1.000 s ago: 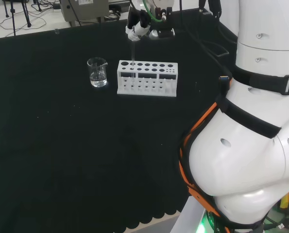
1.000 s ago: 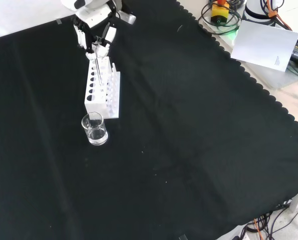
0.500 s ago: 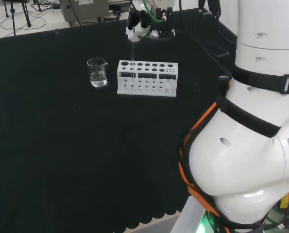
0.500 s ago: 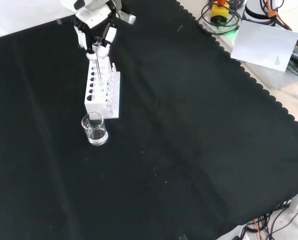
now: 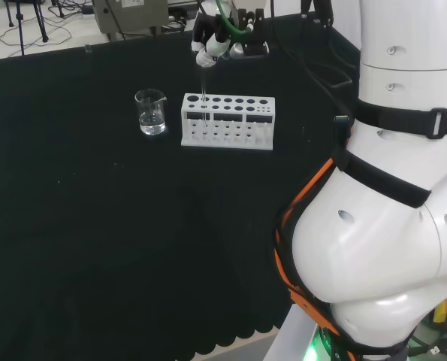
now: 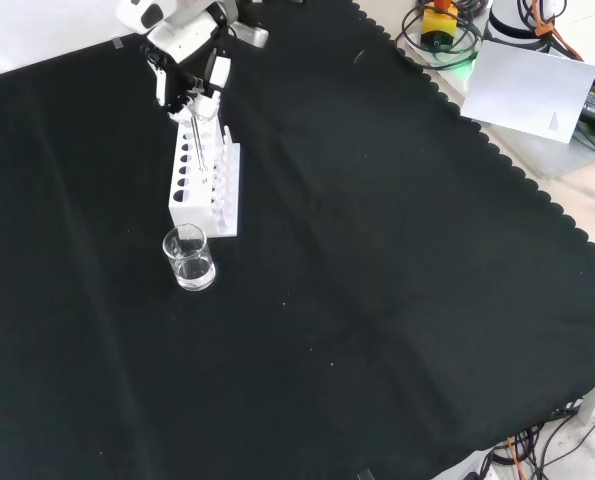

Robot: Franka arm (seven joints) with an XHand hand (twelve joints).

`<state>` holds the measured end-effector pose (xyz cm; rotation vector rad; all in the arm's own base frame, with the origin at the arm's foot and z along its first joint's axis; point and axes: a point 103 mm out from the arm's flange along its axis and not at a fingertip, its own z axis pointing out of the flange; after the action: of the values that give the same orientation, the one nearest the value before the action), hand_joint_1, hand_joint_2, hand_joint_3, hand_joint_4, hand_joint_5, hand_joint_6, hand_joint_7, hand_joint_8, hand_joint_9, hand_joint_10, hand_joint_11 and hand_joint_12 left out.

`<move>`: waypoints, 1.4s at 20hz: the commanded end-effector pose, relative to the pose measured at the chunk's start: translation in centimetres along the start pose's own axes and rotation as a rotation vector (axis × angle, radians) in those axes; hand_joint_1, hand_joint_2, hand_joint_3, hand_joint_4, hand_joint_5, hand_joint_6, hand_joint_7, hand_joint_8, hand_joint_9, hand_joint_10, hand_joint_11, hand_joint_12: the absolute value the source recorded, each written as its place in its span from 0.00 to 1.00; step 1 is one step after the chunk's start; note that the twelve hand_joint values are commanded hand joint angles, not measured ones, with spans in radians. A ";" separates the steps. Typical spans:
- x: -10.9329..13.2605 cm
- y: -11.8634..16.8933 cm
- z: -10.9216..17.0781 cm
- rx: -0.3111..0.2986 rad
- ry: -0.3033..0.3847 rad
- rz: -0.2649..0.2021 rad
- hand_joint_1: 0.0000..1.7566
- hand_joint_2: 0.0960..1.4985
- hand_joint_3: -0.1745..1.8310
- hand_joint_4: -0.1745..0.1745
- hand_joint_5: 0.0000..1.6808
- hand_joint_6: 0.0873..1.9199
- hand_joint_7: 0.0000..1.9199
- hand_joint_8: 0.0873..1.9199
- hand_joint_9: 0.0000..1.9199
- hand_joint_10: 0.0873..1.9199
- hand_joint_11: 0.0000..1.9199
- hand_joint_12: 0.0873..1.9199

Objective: Put the glass rod back on the white test tube rack.

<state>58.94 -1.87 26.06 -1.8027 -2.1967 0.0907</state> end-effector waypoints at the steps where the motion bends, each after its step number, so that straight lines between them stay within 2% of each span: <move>1: 0.4 -0.1 0.1 -0.002 -0.006 -0.009 0.80 0.65 0.00 0.00 0.48 0.44 0.77 0.05 0.91 0.26 0.86 0.40; 7: 0.3 -0.2 -0.1 -0.009 -0.010 -0.009 0.80 0.65 0.00 0.00 0.47 0.44 0.77 0.04 0.91 0.26 0.87 0.41; 8: 0.3 -0.2 -0.1 -0.010 -0.013 -0.008 0.79 0.63 0.00 0.00 0.47 0.44 0.75 0.06 0.91 0.27 0.87 0.40; 12: 0.2 -0.3 -0.4 -0.014 -0.003 -0.009 0.76 0.60 0.00 0.00 0.47 0.44 0.65 0.25 0.90 0.28 0.87 0.40; 14: 0.0 -0.5 -0.7 -0.021 0.002 -0.009 0.76 0.59 0.00 0.00 0.47 0.44 0.64 0.28 0.90 0.28 0.87 0.41; 17: -0.6 -1.1 -1.5 -0.036 0.011 -0.013 0.76 0.59 0.00 0.00 0.46 0.44 0.63 0.29 0.90 0.29 0.87 0.41; 22: -0.8 -1.6 -2.2 -0.039 -0.017 0.008 0.76 0.59 0.00 0.00 0.46 0.44 0.61 0.31 0.90 0.29 0.87 0.41; 28: -1.1 -2.9 -3.4 -0.067 -0.001 0.013 0.77 0.59 0.00 0.00 0.46 0.44 0.61 0.31 0.90 0.30 0.87 0.41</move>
<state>57.93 -3.47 28.82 -1.8415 -2.2154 0.0473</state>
